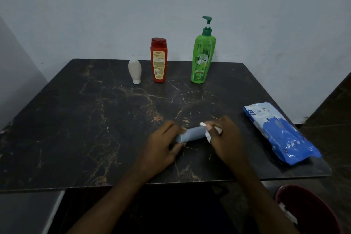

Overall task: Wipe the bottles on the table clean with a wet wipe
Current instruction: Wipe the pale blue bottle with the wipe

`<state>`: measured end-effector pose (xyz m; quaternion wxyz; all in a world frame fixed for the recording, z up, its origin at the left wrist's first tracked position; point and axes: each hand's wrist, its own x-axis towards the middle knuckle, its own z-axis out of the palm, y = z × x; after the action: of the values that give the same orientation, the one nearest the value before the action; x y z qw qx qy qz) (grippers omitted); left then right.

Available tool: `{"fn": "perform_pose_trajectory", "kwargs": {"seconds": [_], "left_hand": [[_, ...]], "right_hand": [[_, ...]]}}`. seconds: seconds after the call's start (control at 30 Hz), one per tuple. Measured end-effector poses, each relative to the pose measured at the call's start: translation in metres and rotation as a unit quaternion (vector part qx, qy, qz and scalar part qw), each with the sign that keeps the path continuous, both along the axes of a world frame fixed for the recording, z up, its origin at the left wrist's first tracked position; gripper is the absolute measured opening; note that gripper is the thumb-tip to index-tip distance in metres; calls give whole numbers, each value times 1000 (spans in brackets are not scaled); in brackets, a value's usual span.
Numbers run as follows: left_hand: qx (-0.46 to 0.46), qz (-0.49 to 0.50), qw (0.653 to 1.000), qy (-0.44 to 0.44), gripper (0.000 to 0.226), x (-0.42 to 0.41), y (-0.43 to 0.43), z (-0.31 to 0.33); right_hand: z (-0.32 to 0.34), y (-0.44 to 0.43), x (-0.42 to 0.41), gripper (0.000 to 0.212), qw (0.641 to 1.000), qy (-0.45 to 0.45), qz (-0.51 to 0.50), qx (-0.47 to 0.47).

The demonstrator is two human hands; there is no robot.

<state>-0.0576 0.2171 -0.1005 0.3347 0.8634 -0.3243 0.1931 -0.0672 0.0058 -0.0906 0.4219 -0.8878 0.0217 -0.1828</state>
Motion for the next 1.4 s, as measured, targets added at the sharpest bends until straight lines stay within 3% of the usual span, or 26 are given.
{"fn": "perform_pose_trajectory", "kwargs": {"seconds": [0.07, 0.13, 0.3, 0.5, 0.73, 0.9, 0.97, 1.07, 1.17, 1.27, 1.4], "left_hand": [[-30, 7, 1000, 7, 33, 0, 1, 2], [-68, 17, 997, 14, 34, -1, 1, 6], [-101, 37, 994, 21, 34, 1, 1, 8], [-140, 62, 988, 26, 31, 3, 2, 5], [-134, 69, 988, 33, 34, 4, 2, 4], [-119, 59, 990, 37, 37, 3, 2, 3], [-109, 49, 992, 36, 36, 3, 3, 4], [-127, 46, 990, 44, 35, 4, 3, 4], [-148, 62, 985, 55, 33, 5, 2, 4], [-163, 60, 983, 58, 31, 5, 2, 3], [-159, 55, 983, 68, 33, 3, 1, 5]], "right_hand": [[-4, -9, 2, 14, 999, 37, -11, 35], [-3, -12, 4, 13, 989, 81, -13, 127], [10, 9, -1, 13, 906, 116, -41, 405], [14, 54, -9, 13, 826, 132, -69, 543], [10, 66, -17, 12, 797, 171, -24, 578], [24, 41, -5, 12, 757, 123, -101, 634], [24, 30, 2, 16, 786, 103, -114, 598], [20, 32, 4, 14, 865, 106, -124, 475], [15, 57, -13, 11, 893, 113, -120, 418], [7, 82, -28, 10, 862, 128, -56, 487], [14, 74, -23, 6, 811, 134, -86, 564]]}}
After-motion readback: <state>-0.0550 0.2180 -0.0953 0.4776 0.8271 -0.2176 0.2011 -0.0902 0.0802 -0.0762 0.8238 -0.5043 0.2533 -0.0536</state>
